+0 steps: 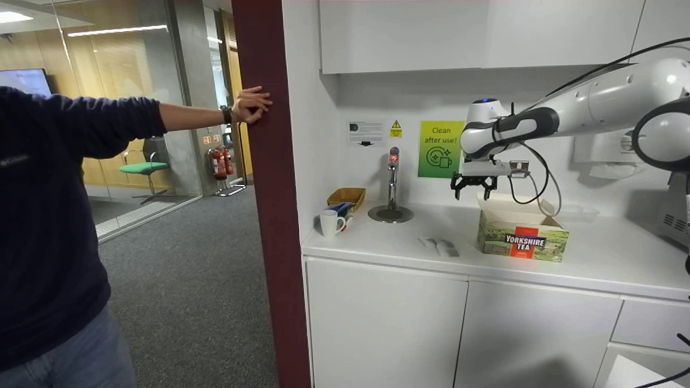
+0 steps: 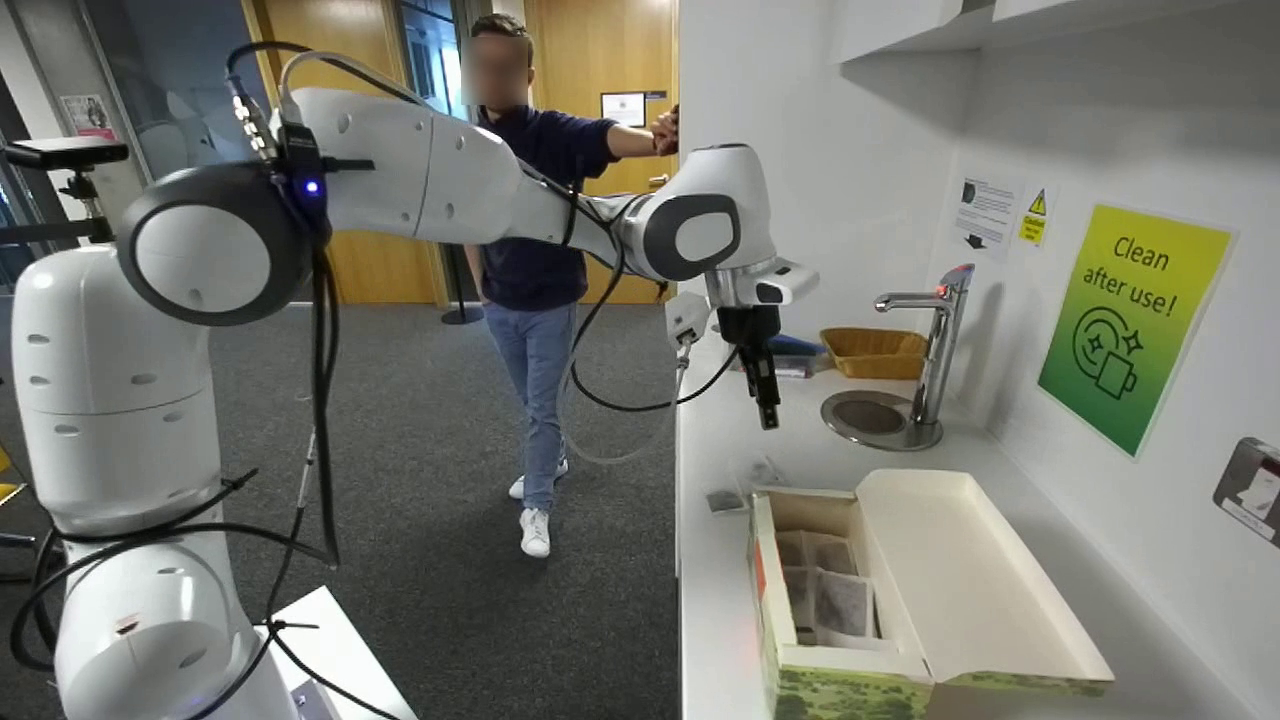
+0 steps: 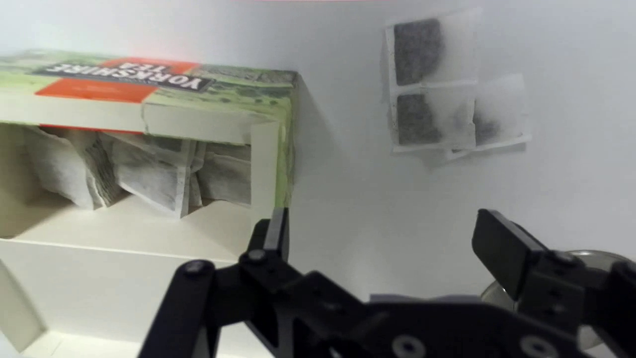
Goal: Put some tea bags on the counter
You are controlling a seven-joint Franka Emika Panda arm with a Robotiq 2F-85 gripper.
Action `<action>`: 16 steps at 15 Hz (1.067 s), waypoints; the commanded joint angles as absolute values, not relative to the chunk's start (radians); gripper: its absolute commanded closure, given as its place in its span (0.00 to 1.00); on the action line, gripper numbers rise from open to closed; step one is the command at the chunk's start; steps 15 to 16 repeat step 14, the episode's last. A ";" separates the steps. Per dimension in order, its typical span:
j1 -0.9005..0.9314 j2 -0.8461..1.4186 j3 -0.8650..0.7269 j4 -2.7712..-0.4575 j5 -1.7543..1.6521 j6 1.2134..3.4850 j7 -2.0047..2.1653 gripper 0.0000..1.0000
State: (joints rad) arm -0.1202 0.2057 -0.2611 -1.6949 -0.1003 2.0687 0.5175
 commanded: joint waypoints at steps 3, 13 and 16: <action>-0.140 -0.018 -0.242 -1.916 -0.116 1.925 0.452 0.00; -0.176 -0.174 -0.203 -2.182 -0.264 2.034 0.438 0.00; -0.179 -0.187 -0.201 -2.194 -0.265 2.037 0.434 0.00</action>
